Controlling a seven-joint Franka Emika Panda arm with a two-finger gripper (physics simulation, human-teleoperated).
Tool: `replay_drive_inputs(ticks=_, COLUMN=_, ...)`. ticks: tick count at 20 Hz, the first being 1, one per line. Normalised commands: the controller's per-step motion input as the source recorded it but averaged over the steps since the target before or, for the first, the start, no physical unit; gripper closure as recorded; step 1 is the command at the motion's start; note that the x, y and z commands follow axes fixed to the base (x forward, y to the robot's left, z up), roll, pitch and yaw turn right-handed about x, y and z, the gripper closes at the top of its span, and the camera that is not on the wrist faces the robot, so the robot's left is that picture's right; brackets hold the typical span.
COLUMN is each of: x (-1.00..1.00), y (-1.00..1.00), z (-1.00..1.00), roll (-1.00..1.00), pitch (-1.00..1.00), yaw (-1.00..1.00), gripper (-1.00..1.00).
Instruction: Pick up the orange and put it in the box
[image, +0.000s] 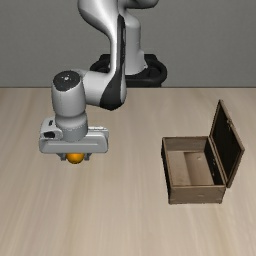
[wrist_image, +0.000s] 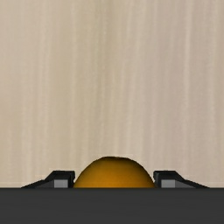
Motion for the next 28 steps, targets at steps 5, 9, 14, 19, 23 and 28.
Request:
replay_drive_inputs(ticks=5, x=0.0, y=0.0, z=1.0, roll=0.0, pitch=0.0, yaw=0.0, gripper=1.0)
replay_drive_inputs(ticks=9, x=0.0, y=0.0, z=1.0, roll=0.0, pitch=0.0, yaw=0.0, gripper=1.0)
replay_drive_inputs(ticks=14, x=0.0, y=0.2, z=0.8, roll=0.0, pitch=0.0, yaw=0.0, gripper=1.0)
replay_drive_inputs(ticks=19, x=0.0, y=1.0, z=0.0, roll=0.0, pitch=0.0, yaw=0.0, gripper=1.0)
replay_drive_inputs(ticks=23, x=0.0, y=1.0, z=0.0, roll=0.0, pitch=0.0, yaw=0.0, gripper=1.0)
replay_drive_inputs(ticks=28, x=0.0, y=1.0, z=0.0, roll=0.0, pitch=0.0, yaw=0.0, gripper=1.0)
